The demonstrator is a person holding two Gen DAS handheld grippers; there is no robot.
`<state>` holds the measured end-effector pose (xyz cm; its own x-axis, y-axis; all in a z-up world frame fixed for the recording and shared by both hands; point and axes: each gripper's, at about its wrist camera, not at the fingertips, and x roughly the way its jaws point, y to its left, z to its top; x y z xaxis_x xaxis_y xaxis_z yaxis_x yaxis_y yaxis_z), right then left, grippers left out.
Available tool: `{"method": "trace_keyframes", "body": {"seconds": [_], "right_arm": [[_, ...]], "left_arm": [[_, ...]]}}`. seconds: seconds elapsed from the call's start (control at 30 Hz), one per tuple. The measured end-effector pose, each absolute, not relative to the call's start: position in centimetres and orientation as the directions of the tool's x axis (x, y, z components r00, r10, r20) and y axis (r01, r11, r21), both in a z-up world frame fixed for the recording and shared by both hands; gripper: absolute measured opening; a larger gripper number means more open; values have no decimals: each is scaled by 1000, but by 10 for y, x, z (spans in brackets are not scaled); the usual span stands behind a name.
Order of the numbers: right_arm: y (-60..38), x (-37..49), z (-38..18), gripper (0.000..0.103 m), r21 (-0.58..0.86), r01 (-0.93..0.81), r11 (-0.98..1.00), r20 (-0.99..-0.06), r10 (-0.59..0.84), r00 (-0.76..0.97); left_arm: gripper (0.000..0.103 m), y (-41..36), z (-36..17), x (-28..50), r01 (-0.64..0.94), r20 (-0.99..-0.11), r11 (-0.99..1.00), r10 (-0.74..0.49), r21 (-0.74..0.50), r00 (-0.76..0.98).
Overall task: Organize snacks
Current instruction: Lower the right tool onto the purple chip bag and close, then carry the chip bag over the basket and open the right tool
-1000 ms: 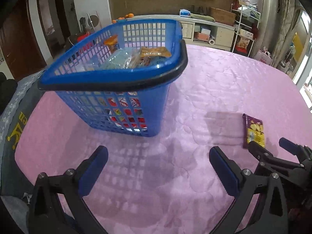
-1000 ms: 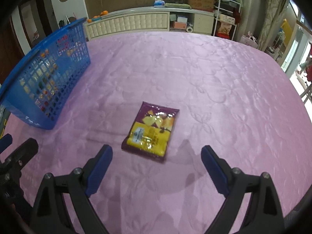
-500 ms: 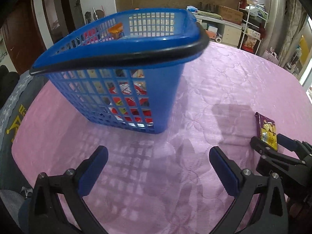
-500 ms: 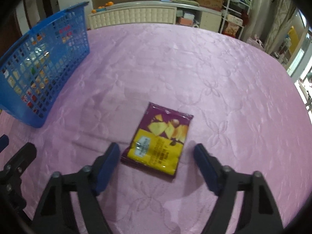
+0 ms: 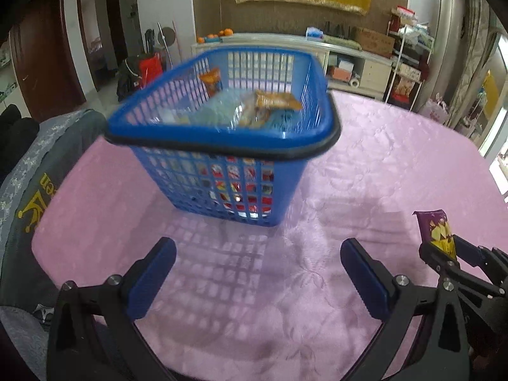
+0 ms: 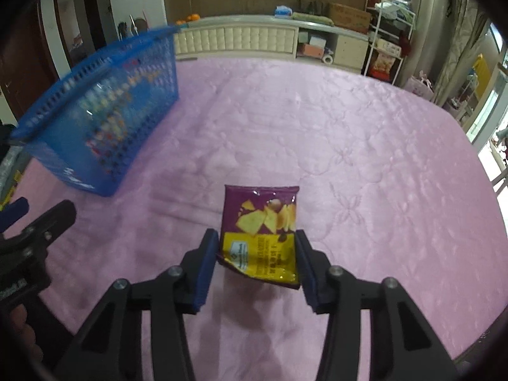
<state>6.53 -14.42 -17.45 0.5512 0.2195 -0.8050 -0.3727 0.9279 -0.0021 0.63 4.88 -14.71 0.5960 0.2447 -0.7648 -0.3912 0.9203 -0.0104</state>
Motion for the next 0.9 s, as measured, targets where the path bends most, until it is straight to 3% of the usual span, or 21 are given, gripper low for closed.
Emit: {"method": "trace_keyframes", "body": {"seconds": [0.47,0.9], "right_arm": [[-144,-8,-85,52,15,-383,924,-695,284,660],[-109,-19,-27,52,42,-388,921,-587,337,736]], "left_arm": [[103,45,-52,-68,-326,-613,944,228,-50,756],[103,99,-8,-85,-290,-527,956,226,-41,819]]}}
